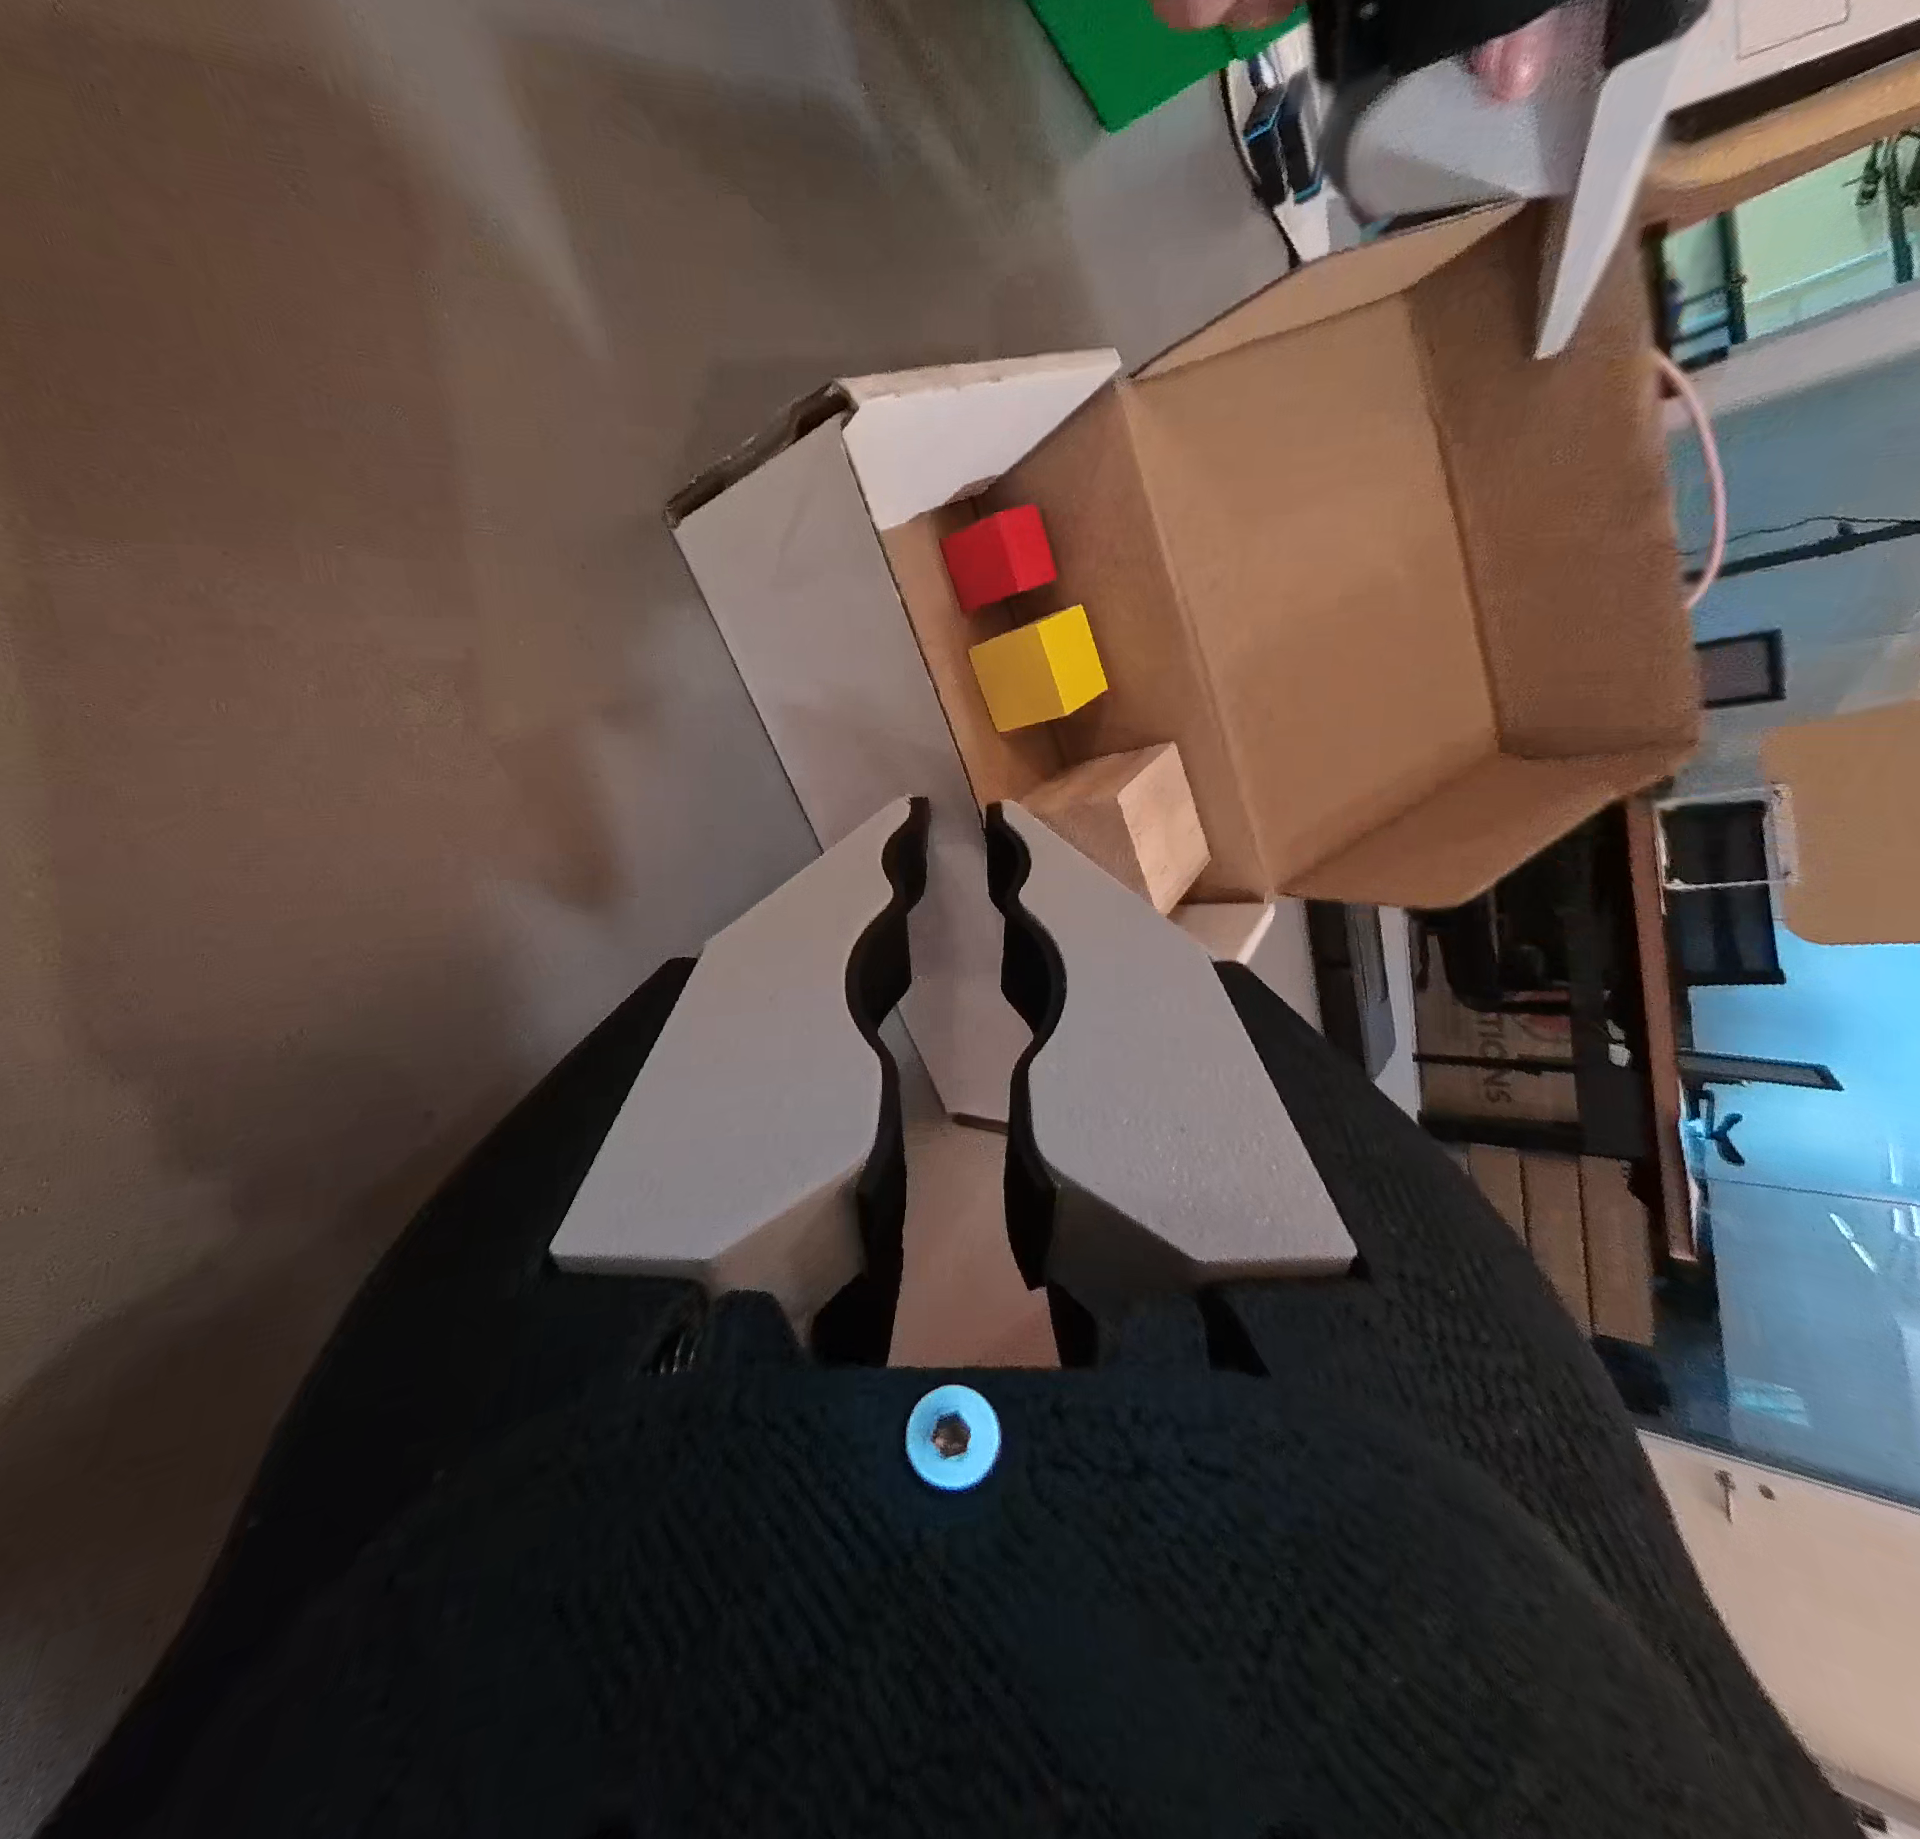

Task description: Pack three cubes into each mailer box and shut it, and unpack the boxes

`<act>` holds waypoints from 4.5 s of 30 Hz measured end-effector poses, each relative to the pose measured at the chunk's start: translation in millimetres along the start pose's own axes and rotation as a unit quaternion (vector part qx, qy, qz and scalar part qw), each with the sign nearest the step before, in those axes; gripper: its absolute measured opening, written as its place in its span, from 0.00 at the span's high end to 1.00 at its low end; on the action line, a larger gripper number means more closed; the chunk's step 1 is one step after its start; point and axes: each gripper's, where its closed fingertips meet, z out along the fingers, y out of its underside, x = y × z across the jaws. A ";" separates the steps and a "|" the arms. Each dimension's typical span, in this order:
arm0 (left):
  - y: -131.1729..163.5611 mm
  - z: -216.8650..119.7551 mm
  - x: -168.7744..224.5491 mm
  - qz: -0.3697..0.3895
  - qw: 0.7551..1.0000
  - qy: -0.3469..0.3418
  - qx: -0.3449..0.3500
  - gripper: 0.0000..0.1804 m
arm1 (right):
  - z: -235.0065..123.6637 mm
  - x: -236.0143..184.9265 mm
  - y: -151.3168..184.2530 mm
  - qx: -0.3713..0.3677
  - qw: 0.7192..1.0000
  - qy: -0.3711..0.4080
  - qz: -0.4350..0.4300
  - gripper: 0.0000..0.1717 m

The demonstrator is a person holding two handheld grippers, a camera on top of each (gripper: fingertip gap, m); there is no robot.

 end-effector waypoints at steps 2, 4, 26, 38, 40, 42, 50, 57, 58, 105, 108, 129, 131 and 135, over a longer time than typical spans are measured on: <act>7.3 0.4 -14.3 -0.029 0.999 -0.021 0.000 0.91 | -0.3 0.3 0.6 0.001 1.000 -0.001 0.002 0.94; 15.3 1.2 -24.3 -0.031 0.999 -0.044 -0.002 0.87 | -0.8 0.3 1.1 0.003 1.000 -0.002 0.002 0.94; -6.1 -59.9 30.0 0.163 0.963 -0.065 0.206 0.73 | -38.2 49.0 -4.7 0.171 0.926 -0.032 0.335 0.78; -11.1 -67.8 34.8 0.207 0.943 -0.080 0.248 0.76 | 51.6 70.1 39.2 -0.157 0.871 -0.163 0.435 0.64; -10.6 -67.2 34.4 0.210 0.943 -0.080 0.247 0.76 | 63.8 63.4 41.3 -0.184 0.866 -0.185 0.427 0.63; -10.7 -67.4 34.5 0.214 0.941 -0.081 0.248 0.76 | 73.7 60.0 42.4 -0.201 0.864 -0.189 0.420 0.64; -5.0 -61.2 37.9 0.224 0.943 -0.076 0.233 0.77 | 90.4 51.7 59.5 -0.265 0.868 -0.174 0.383 0.74; -3.2 -60.0 43.3 0.236 0.940 -0.071 0.234 0.78 | 39.8 78.2 27.9 -0.159 0.877 -0.140 0.430 0.75; -3.3 -60.2 43.9 0.237 0.940 -0.071 0.235 0.78 | 24.0 84.5 25.8 -0.145 0.881 -0.125 0.433 0.75; -0.4 -58.7 59.6 0.290 0.924 -0.063 0.241 0.78 | -145.1 138.3 151.0 -0.272 0.837 0.131 0.457 0.67; 0.0 -59.2 59.1 0.294 0.922 -0.066 0.242 0.79 | -89.9 138.3 65.1 -0.162 0.900 0.052 0.402 0.75; 0.6 -56.1 51.4 0.277 0.930 -0.063 0.232 0.80 | 85.6 28.2 7.9 -0.221 0.820 -0.270 0.453 0.79; 0.6 -56.0 50.5 0.274 0.931 -0.063 0.231 0.80 | 85.1 25.2 8.7 -0.221 0.814 -0.281 0.457 0.84; 0.7 -55.6 50.6 0.273 0.932 -0.062 0.231 0.81 | 79.2 27.0 11.1 -0.221 0.819 -0.277 0.451 0.85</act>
